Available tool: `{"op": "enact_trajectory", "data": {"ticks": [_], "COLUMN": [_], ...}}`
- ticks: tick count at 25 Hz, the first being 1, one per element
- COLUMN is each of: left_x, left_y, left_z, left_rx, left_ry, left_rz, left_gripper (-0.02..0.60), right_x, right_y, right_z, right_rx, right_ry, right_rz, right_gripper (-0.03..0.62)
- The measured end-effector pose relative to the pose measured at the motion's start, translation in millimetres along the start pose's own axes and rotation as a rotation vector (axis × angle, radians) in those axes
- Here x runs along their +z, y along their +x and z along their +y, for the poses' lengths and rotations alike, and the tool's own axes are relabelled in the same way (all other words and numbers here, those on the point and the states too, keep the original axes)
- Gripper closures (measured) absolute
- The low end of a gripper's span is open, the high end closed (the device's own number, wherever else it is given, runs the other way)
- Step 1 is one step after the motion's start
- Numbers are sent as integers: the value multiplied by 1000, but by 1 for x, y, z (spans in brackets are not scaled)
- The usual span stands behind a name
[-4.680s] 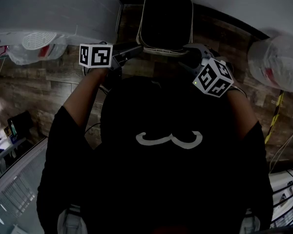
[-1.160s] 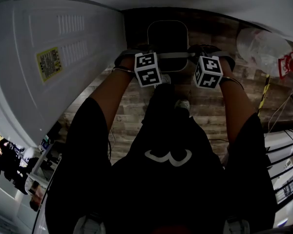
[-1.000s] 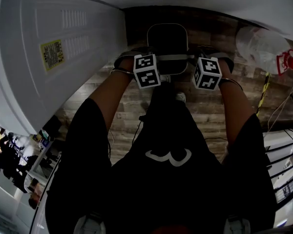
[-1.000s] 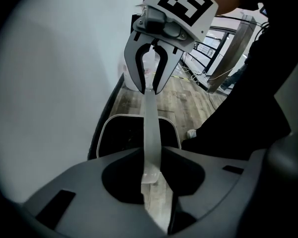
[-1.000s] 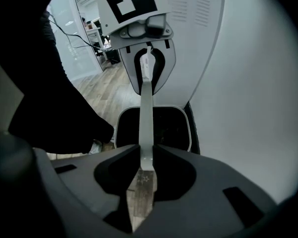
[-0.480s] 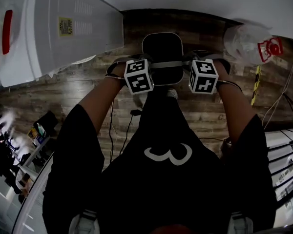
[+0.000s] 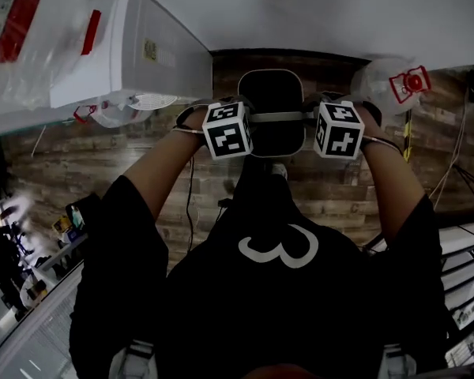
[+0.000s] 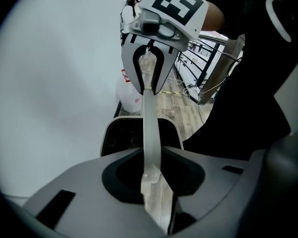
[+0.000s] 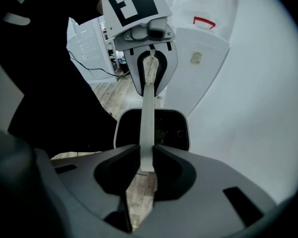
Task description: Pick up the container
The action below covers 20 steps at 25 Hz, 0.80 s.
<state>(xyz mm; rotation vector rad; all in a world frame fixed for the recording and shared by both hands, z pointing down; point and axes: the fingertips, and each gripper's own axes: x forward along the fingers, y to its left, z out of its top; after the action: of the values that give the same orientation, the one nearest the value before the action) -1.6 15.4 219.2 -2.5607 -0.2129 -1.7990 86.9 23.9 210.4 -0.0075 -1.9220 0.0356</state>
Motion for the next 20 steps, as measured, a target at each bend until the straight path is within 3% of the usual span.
{"op": "enact_trajectory", "data": {"ticks": [9,20], "left_x": [57,85], "left_y": [-99,-144], "left_z": [-26,-48], "left_rx": [35,63], "left_ry": [37,44], "left_rz": [-1,-7], "left_gripper": [489,488], "right_x": [23,34], "right_y": [-108,-161], "right_z": [24,45], "right_rx": [-11,-29], "right_ry": [7,9], "right_rz": [-20,-27], "right_gripper": [505,505]}}
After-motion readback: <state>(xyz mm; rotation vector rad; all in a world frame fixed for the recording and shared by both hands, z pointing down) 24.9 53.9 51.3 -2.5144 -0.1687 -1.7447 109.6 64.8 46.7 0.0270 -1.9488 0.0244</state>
